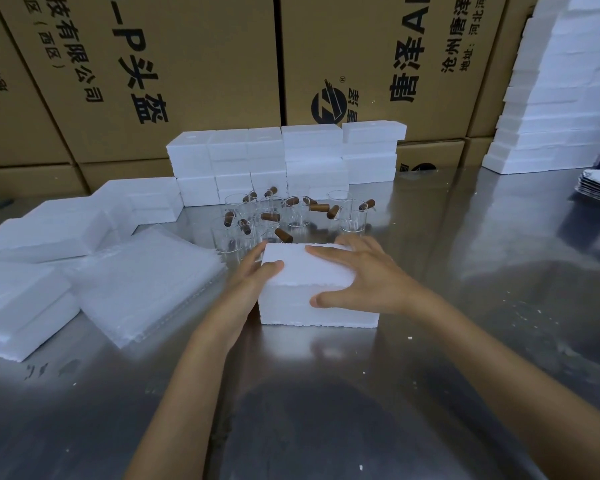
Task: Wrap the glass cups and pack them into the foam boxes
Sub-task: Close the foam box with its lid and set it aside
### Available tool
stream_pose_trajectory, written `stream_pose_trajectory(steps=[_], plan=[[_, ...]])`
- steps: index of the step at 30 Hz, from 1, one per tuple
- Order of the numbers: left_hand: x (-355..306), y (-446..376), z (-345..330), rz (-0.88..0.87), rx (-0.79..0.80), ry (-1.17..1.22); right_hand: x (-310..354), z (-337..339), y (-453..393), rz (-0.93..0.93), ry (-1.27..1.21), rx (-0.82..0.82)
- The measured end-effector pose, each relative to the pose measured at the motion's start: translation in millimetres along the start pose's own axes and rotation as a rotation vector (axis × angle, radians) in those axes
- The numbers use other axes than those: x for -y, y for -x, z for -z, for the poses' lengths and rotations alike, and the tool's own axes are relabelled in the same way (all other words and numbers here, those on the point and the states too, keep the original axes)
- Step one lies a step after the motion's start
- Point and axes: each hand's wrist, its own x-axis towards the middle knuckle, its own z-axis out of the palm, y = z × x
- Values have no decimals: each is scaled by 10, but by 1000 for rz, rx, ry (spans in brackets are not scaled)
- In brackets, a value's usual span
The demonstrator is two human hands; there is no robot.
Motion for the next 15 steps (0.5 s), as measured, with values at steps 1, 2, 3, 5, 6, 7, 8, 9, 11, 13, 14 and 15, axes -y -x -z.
stream_pose_trajectory(steps=[1, 2, 3, 5, 6, 7, 8, 9, 11, 13, 14, 15], plan=[[15, -6, 9, -5, -1, 0, 1, 0, 8, 4, 6, 4], [19, -5, 15, -8, 3, 3, 0, 0, 14, 6, 14, 13], [16, 5, 19, -10, 9, 11, -3, -1, 15, 7, 21, 25], [-6, 30, 26, -6, 9, 26, -1, 1, -1, -16, -6, 43], [-14, 43, 33, -2, 5, 30, -4, 11, -14, -44, -74, 43], [-18, 49, 38, 4, 3, 32, -6, 17, -39, -77, -174, 33], [-20, 55, 43, 8, 3, 33, -16, 13, -64, -96, -261, 21], [-21, 54, 43, 11, 5, 37, -38, -4, -87, -77, -297, -2], [-19, 43, 31, 14, -3, 46, -85, -57, -95, 13, -257, -73], [-11, 13, 11, 16, -38, 53, -89, -73, -80, 19, -245, -99], [-3, -8, 2, 14, -62, 56, -87, -70, -78, 1, -245, -100], [9, -27, -7, 13, -83, 58, -82, -65, -77, -13, -239, -100]])
